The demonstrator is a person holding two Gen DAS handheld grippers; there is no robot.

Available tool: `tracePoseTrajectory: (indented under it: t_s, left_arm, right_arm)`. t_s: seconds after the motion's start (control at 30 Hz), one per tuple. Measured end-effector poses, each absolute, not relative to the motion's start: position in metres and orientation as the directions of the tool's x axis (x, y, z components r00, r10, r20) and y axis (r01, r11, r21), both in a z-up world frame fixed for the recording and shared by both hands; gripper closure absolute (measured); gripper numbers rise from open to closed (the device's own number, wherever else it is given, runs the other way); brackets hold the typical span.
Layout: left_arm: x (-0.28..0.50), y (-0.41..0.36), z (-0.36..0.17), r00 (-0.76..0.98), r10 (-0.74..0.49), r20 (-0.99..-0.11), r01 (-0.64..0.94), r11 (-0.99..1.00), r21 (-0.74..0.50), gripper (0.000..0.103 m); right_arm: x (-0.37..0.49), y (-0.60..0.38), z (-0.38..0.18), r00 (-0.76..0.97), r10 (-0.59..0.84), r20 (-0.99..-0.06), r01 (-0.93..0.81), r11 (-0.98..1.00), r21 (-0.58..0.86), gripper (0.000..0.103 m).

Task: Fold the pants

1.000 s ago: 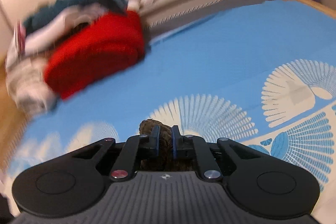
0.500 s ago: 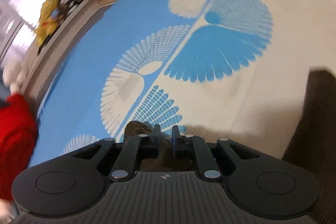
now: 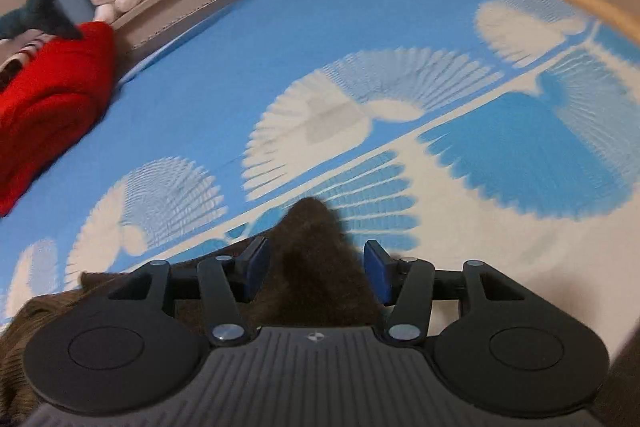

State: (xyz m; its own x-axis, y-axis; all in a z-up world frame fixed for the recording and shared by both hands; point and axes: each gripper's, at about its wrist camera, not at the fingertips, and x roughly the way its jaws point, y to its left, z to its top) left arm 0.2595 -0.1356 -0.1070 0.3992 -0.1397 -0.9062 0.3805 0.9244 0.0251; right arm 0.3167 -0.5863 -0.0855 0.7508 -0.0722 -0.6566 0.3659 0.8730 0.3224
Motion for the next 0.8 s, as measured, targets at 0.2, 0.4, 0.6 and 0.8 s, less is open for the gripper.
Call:
tracePoseTrajectory:
  t_s: [0.2, 0.4, 0.6, 0.8]
  left_arm:
    - [0.261, -0.136, -0.109, 0.396, -0.137, -0.908, 0.382, 0.924, 0.028, 0.089]
    - [0.261, -0.136, -0.110, 0.394, -0.139, -0.908, 0.380, 0.925, 0.024, 0.089]
    - [0.260, -0.137, -0.110, 0.393, -0.142, -0.909, 0.399, 0.917, 0.029, 0.090]
    - [0.260, -0.136, -0.109, 0.392, -0.143, -0.909, 0.404, 0.914, 0.030, 0.089]
  right_arm:
    - [0.328, -0.578, -0.092, 0.727, -0.107, -0.678, 0.362, 0.899, 0.247, 0.093]
    - [0.322, -0.565, -0.069, 0.767, -0.140, -0.626, 0.330, 0.923, 0.198, 0.099]
    - [0.226, -0.639, -0.065, 0.749, -0.495, -0.441, 0.631, 0.329, 0.703, 0.099]
    - [0.231, -0.655, -0.099, 0.703, -0.381, -0.601, 0.711, 0.360, 0.604, 0.085]
